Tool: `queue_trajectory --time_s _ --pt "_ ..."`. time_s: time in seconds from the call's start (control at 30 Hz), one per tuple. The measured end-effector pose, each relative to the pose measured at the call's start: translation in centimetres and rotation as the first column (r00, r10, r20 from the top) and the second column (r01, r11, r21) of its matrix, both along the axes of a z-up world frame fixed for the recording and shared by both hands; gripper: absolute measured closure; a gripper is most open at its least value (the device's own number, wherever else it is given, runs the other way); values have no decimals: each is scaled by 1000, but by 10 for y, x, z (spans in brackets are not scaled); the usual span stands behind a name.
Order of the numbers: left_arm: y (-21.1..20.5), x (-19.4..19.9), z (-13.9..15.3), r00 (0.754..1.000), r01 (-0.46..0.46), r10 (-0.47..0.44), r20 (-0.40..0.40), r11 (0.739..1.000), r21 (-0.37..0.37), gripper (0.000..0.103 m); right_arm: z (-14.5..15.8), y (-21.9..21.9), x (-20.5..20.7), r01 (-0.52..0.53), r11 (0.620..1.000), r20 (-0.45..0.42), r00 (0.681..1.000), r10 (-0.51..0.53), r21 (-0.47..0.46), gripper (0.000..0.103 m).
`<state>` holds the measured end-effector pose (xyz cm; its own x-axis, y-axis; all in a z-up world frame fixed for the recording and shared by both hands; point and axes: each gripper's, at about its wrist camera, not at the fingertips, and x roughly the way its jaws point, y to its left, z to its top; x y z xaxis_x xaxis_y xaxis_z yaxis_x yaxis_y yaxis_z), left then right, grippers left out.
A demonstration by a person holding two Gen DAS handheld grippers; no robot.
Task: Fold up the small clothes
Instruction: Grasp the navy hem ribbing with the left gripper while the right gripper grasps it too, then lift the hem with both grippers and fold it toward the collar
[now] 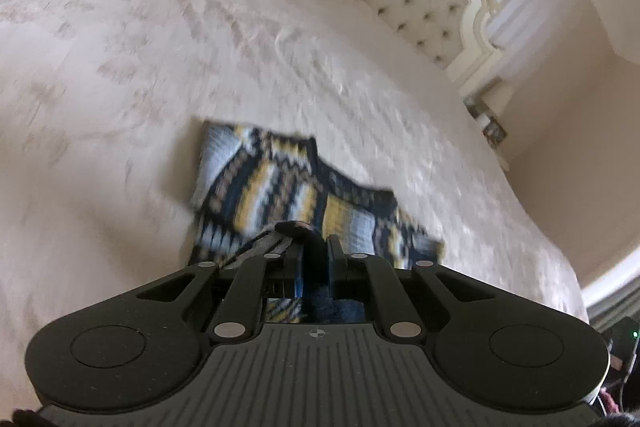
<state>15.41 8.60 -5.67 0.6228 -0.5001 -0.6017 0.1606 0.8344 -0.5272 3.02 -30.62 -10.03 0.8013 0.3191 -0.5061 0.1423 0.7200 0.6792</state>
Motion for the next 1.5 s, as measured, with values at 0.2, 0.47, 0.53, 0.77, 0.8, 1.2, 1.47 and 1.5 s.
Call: queue_trajectory --time_s 0.2,0.47,0.53,0.77,0.8,1.2,1.47,1.5 --pt "-11 65 -5 999 -42 42 3 999 1 97 0 -19 55 55 998 -8 998 -55 -11 90" --pt "-23 130 -20 1000 3 0 -24 994 109 96 -26 -37 116 145 989 -98 985 -144 1 90" --pt "-29 137 -27 998 64 -58 -39 982 176 93 -32 -40 125 165 986 -128 978 -164 -3 90" --pt "-57 130 -56 925 360 -375 -56 820 444 74 -45 -45 140 196 980 -210 958 -197 -26 89" --pt "-59 125 -59 905 398 -420 -60 791 466 71 -47 -45 141 199 980 -217 955 -200 -27 89" --pt "-78 125 -96 773 585 -618 -143 605 540 62 -53 -41 144 211 976 -260 941 -218 -55 88" --pt "-70 145 -105 855 518 -489 -172 790 327 82 -53 -41 142 202 978 -256 944 -207 -47 87" --pt "-68 143 -105 867 498 -467 -172 812 306 98 -53 -41 142 194 980 -253 947 -199 -45 87"
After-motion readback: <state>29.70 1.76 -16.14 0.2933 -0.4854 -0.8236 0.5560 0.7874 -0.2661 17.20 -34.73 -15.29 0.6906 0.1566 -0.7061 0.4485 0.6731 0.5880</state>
